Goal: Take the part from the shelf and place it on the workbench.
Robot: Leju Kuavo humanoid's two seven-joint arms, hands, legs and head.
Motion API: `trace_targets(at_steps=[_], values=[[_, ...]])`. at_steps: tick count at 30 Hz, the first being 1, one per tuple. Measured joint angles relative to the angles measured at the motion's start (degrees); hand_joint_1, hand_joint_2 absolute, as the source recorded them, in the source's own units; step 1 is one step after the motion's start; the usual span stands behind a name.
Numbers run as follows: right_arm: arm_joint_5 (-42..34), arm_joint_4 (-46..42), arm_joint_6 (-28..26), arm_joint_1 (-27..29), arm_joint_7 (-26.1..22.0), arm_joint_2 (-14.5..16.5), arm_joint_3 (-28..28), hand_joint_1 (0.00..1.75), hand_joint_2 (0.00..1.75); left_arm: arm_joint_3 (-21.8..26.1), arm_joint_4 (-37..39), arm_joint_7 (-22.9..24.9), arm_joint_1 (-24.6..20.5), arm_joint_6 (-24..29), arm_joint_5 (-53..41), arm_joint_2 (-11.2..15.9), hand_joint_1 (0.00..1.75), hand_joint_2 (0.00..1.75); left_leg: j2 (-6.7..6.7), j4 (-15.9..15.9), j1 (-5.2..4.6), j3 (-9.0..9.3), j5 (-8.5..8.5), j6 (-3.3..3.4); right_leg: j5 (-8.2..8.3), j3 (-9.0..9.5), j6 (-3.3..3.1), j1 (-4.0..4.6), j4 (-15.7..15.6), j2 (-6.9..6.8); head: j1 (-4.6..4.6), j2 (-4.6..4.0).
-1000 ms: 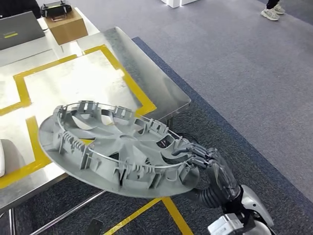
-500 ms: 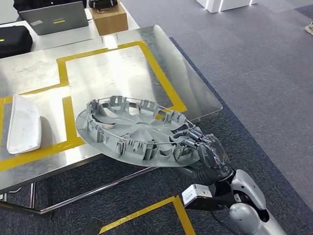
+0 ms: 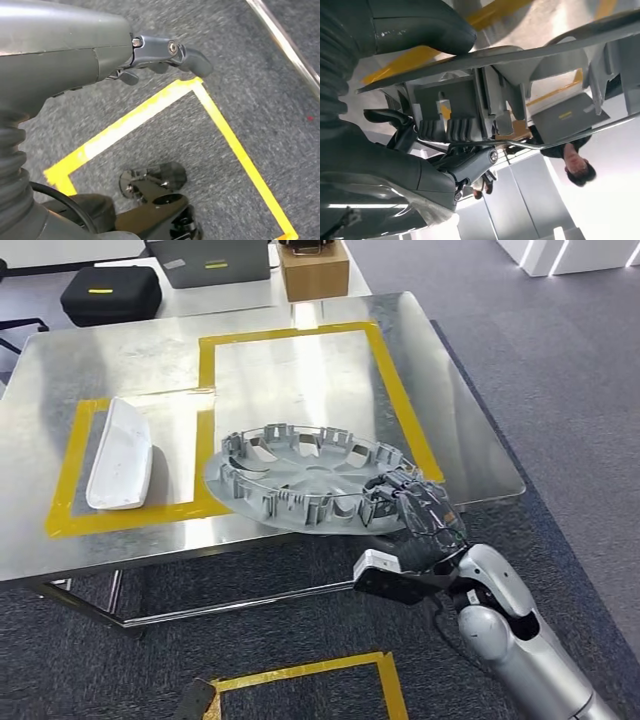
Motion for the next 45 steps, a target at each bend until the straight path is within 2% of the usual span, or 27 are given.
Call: trace_targets(at_steps=[2,4,6,7,8,10,12,13,15,17,19,21,22,23,25,27,30,32,33,35,36,37,38,40,41,42,45], values=[[0.23,1.63,-0.23,-0.84,0.79,0.48,0.07,1.75,1.75,0.0,-0.04,-0.01,0.01,0.0,0.22,0.14,0.0,1.75,2.45,2.64,-0.23,-1.23,-1.64,-0.64,0.06,0.45,-0.56,-0.18,-0.42,-1.63,-0.45,0.0],[0.32,3.0,-0.5,-1.27,1.11,0.77,0.05,1.75,1.75,0.0,-0.07,-0.01,-0.17,0.0,0.32,0.17,0.0,1.75,5.62,9.58,-0.11,-4.48,-4.98,-1.21,-0.14,0.76,-1.07,-0.06,-0.49,-3.41,-0.91,0.0],[0.36,4.01,-0.61,-1.5,1.21,0.9,0.07,1.75,1.75,0.0,-0.08,-0.01,-0.16,-0.01,0.35,0.17,0.0,1.75,6.58,15.42,0.2,-7.31,-6.78,-1.55,-0.37,0.93,-1.24,0.04,-0.46,-5.07,-0.94,0.0],[0.37,4.38,-0.63,-1.58,1.25,0.99,0.09,1.75,1.75,0.0,-0.09,-0.01,-0.09,-0.02,0.37,0.18,0.0,1.75,6.76,15.66,0.3,-7.43,-6.22,-1.62,-0.49,1.04,-1.22,0.05,-0.45,-5.79,-0.93,0.0],[0.43,4.68,-0.68,-1.67,1.42,1.15,0.11,1.75,1.75,0.0,-0.09,-0.01,-0.04,-0.02,0.42,0.2,0.0,1.75,7.03,13.56,0.35,-6.35,-4.61,-1.57,-0.64,1.23,-1.14,0.06,-0.44,-6.47,-0.95,0.0],[0.72,5.2,-1.09,-1.91,2.18,1.5,0.06,1.75,1.75,0.0,-0.08,-0.01,-0.04,-0.01,0.69,0.29,0.0,1.75,8.81,5.98,0.03,-2.38,-0.93,-1.15,-1.1,1.75,-0.78,0.21,-0.41,-7.75,-0.94,0.0],[1.46,5.94,-1.89,-2.26,3.39,1.78,-0.17,1.75,1.75,0.0,-0.08,-0.09,-0.1,-0.02,1.08,0.37,0.0,1.75,10.5,0.79,-0.53,0.12,0.24,-0.54,-1.49,1.96,-0.26,0.55,-0.31,-8.89,-0.96,0.0],[1.9,6.42,-2.24,-2.48,4.01,1.91,-0.32,1.75,1.75,0.0,-0.08,-0.14,-0.06,-0.03,1.29,0.37,0.0,1.75,10.64,0.21,-0.76,0.25,-0.08,-0.34,-1.61,1.94,0.03,0.71,-0.28,-9.44,-0.98,0.0],[2.59,7.53,-2.63,-3.24,5.18,2.3,-0.61,1.75,1.75,0.01,-0.09,-0.23,0.31,-0.05,1.69,0.41,0.0,1.75,9.65,-0.13,-0.64,0.09,-0.06,0.16,-1.94,1.83,0.6,0.66,-0.28,-10.12,-0.98,0.0],[2.84,9.31,-2.73,-4.6,6.35,2.96,-1.11,1.75,1.75,0.03,-0.08,-0.38,0.65,-0.12,2.14,0.49,0.0,1.75,8.84,-0.51,-0.37,0.22,0.14,0.75,-3.51,0.8,1.07,0.4,1.7,-8.08,-0.9,0.0],[2.92,11.85,-2.78,-5.95,7.63,3.8,-1.86,1.75,1.75,0.07,-0.08,-0.6,0.62,-0.23,2.63,0.52,0.0,1.75,8.19,-0.65,-0.27,0.29,0.22,1.21,-6.56,-2.46,1.25,0.24,8.22,-4.98,-0.79,0.0],[3.11,14.41,-2.79,-6.81,8.59,4.57,-2.43,1.75,1.75,0.1,-0.09,-0.7,0.64,-0.37,3.16,0.5,0.0,1.75,7.39,-0.63,-0.3,0.33,0.11,1.47,-8.4,-6.39,1.31,0.26,15.21,-3.87,-0.76,0.0],[3.24,15.61,-2.79,-7.23,8.97,4.93,-2.67,1.75,1.75,0.14,-0.08,-0.71,0.74,-0.41,3.43,0.49,0.0,1.75,6.99,-0.61,-0.31,0.4,0.04,1.53,-7.8,-7.37,1.32,0.26,16.23,-3.74,-0.75,0.0],[3.36,16.7,-2.78,-7.7,9.34,5.28,-2.93,1.75,1.75,0.19,-0.08,-0.71,0.87,-0.46,3.68,0.51,0.0,1.75,6.63,-0.58,-0.31,0.49,-0.05,1.53,-6.13,-7.27,1.28,0.24,14.98,-3.71,-0.77,0.0],[3.63,18.59,-2.89,-8.76,10.07,5.82,-3.55,1.75,1.75,0.34,-0.07,-0.71,1.1,-0.49,4.11,0.51,0.0,1.75,6.07,-0.47,-0.33,0.7,-0.29,1.31,-1.73,-4.68,1.04,0.22,8.05,-3.67,-0.76,0.0],[3.98,20.32,-3.23,-9.84,10.82,6.3,-4.16,1.75,1.75,0.48,-0.07,-0.74,1.31,-0.5,4.52,0.51,0.0,1.75,5.75,-0.16,-0.53,0.55,-0.5,0.8,0.08,-1.98,0.58,0.29,2.16,-3.59,-0.8,0.0],[4.62,22.61,-3.94,-10.75,11.73,7.04,-5.24,1.75,1.75,0.57,-0.07,-0.79,1.63,-0.48,5.14,0.57,0.0,1.75,5.6,0.0,-0.53,0.19,-0.61,-0.02,-0.24,-1.12,-0.26,0.4,0.75,-3.6,-0.91,0.0],[5.07,23.66,-4.3,-11.09,12.01,7.32,-6.18,1.75,1.75,0.59,-0.07,-0.85,1.71,-0.42,5.47,0.64,0.0,1.75,5.89,1.72,-0.4,-0.48,-1.55,-0.63,-0.4,-0.53,-0.89,0.21,0.56,-3.79,-1.05,0.0],[5.2,24.11,-4.45,-11.27,12.08,7.47,-6.62,1.75,1.75,0.59,-0.07,-0.89,1.71,-0.39,5.6,0.67,0.0,1.75,6.11,4.15,-0.29,-1.59,-2.59,-0.97,-0.58,-0.09,-1.2,0.1,0.47,-3.9,-1.15,0.0],[5.29,25.02,-4.74,-11.55,12.16,7.64,-7.28,1.75,1.75,0.59,-0.07,-0.92,1.76,-0.37,5.78,0.66,0.0,1.75,6.45,11.52,-0.02,-5.26,-5.09,-1.51,-1.19,0.74,-1.58,0.13,0.46,-4.03,-1.33,0.0],[5.33,25.44,-4.81,-11.6,12.2,7.72,-7.45,1.75,1.75,0.59,-0.07,-0.93,1.81,-0.37,5.79,0.66,0.0,1.75,6.51,14.62,0.09,-7.09,-5.69,-1.66,-1.55,1.21,-1.6,0.14,0.46,-4.03,-1.33,0.0],[5.38,25.8,-4.84,-11.61,12.23,7.78,-7.6,1.75,1.75,0.59,-0.07,-0.93,1.86,-0.37,5.8,0.67,0.0,1.75,6.53,16.0,0.17,-8.17,-5.29,-1.72,-1.98,1.74,-1.57,0.14,0.46,-4.01,-1.33,0.0],[5.45,26.11,-4.84,-11.61,12.24,7.83,-7.71,1.75,1.75,0.59,-0.07,-0.93,1.9,-0.37,5.81,0.67,0.0,1.75,6.55,15.11,0.22,-8.23,-3.75,-1.66,-2.46,2.35,-1.47,0.14,0.46,-3.98,-1.35,0.0],[5.64,26.56,-4.9,-11.67,12.31,7.95,-7.9,1.75,1.75,0.59,-0.07,-0.95,1.93,-0.37,5.84,0.71,0.0,1.75,6.6,8.67,0.2,-5.86,0.8,-1.25,-3.58,3.58,-1.14,0.11,0.37,-3.91,-1.31,0.0],[5.79,26.78,-5.03,-11.75,12.4,8.01,-8.01,1.75,1.75,0.59,-0.07,-0.96,1.92,-0.37,5.89,0.74,0.0,1.75,6.67,5.58,0.04,-4.49,2.21,-0.97,-4.1,4.04,-0.86,0.2,0.26,-3.9,-1.31,0.0],[5.98,26.98,-5.2,-11.82,12.52,8.09,-8.12,1.75,1.75,0.59,-0.07,-0.98,1.9,-0.35,5.95,0.76,0.0,1.75,6.75,3.12,-0.12,-3.26,2.49,-0.64,-4.45,4.37,-0.57,0.26,0.08,-3.89,-1.33,0.0],[6.51,27.61,-5.64,-12.02,12.84,8.21,-8.73,1.75,1.75,0.59,-0.07,-1.08,1.86,-0.31,6.22,0.75,0.0,1.75,6.77,0.62,-0.36,-1.78,0.91,0.22,-4.29,4.96,0.53,0.34,-0.33,-3.91,-1.43,0.0]])
